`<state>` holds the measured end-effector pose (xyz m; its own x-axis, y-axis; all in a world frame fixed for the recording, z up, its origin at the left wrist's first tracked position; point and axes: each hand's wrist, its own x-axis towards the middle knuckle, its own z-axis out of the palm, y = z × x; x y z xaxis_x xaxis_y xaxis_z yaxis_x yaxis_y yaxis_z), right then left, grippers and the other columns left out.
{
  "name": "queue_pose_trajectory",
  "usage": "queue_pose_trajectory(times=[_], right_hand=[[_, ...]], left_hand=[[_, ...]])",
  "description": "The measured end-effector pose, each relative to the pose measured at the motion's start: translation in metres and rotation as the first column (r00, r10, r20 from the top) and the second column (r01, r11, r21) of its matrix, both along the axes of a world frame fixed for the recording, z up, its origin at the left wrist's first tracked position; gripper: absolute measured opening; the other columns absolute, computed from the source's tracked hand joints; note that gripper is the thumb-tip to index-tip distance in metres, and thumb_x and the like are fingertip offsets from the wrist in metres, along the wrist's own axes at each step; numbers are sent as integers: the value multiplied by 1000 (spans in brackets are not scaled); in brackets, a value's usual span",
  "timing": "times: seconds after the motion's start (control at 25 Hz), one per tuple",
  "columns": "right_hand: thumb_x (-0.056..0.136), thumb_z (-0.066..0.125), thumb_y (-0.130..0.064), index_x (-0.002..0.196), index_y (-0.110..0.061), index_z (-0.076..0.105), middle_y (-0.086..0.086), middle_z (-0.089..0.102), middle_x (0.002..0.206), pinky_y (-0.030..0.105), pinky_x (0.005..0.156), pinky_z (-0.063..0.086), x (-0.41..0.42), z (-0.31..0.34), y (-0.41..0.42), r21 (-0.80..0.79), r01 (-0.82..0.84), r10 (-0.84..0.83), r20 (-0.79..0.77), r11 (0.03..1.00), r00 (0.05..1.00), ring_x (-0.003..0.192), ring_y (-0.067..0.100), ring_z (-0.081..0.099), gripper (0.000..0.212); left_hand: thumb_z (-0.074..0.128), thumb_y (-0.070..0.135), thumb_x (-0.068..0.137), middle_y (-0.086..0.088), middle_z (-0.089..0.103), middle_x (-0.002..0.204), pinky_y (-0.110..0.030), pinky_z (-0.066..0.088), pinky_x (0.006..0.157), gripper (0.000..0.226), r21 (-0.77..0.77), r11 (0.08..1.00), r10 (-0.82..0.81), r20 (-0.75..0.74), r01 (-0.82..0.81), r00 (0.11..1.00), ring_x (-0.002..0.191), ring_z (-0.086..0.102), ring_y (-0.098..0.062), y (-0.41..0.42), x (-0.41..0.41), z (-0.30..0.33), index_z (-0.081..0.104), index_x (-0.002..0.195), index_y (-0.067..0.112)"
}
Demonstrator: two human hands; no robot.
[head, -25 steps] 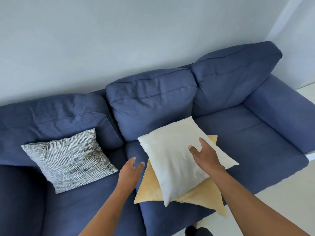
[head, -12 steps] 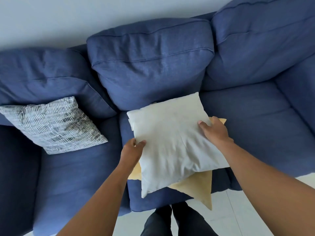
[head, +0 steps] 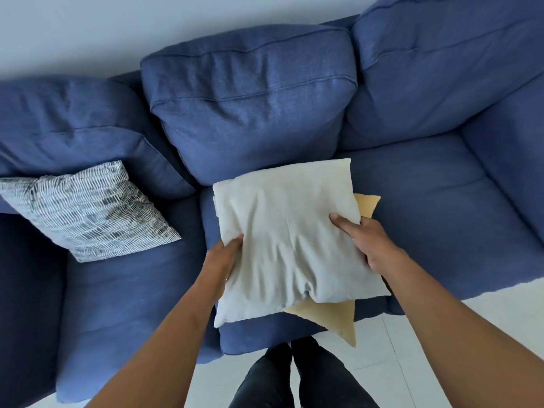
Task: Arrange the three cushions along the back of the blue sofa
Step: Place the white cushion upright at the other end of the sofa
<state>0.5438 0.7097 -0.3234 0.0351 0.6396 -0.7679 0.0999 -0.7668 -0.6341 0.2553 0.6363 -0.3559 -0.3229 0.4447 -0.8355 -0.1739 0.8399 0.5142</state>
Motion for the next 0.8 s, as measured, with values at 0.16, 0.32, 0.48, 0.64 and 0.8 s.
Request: queue_pose_trajectory(times=[0.16,0.32,0.48,0.64,0.8], right_hand=[[86,83,-31,109,-17,74,-4,83,97,23,63,57,17,42,-26,117,77,-71,-59,990,996,79,13,80,29],[80,87,-15,118,-13,73,2,82,109,32,76,62,56,81,-50,234,123,-109,-70,965,992,94,20,80,40],[71,92,-16,122,-22,72,-3,80,116,45,97,58,100,104,-58,342,162,-146,-73,926,987,109,23,75,55],[75,91,-24,123,-28,69,-11,80,112,39,92,58,159,125,-55,414,187,-157,-107,891,982,106,17,75,53],[79,89,-26,126,-24,69,-8,81,112,37,88,61,242,126,-42,418,168,-115,-148,893,982,101,15,78,52]], left_hand=[[71,45,88,-2,83,109,-47,59,96,35,128,989,-67,-15,68,998,103,76,-26,-2,4,37,76,114,21],[77,32,86,-4,83,108,-56,55,103,24,341,932,-146,32,126,989,108,75,-31,0,21,80,80,107,20],[76,29,87,0,81,116,-55,55,104,28,487,835,-280,-26,257,960,112,74,-27,12,58,118,78,114,23],[75,35,84,2,80,114,-54,57,101,28,522,795,-301,-106,311,948,110,74,-26,33,119,147,78,110,26],[77,32,83,-7,82,109,-57,57,98,25,534,786,-303,-105,311,947,106,76,-34,47,195,150,80,104,18]])
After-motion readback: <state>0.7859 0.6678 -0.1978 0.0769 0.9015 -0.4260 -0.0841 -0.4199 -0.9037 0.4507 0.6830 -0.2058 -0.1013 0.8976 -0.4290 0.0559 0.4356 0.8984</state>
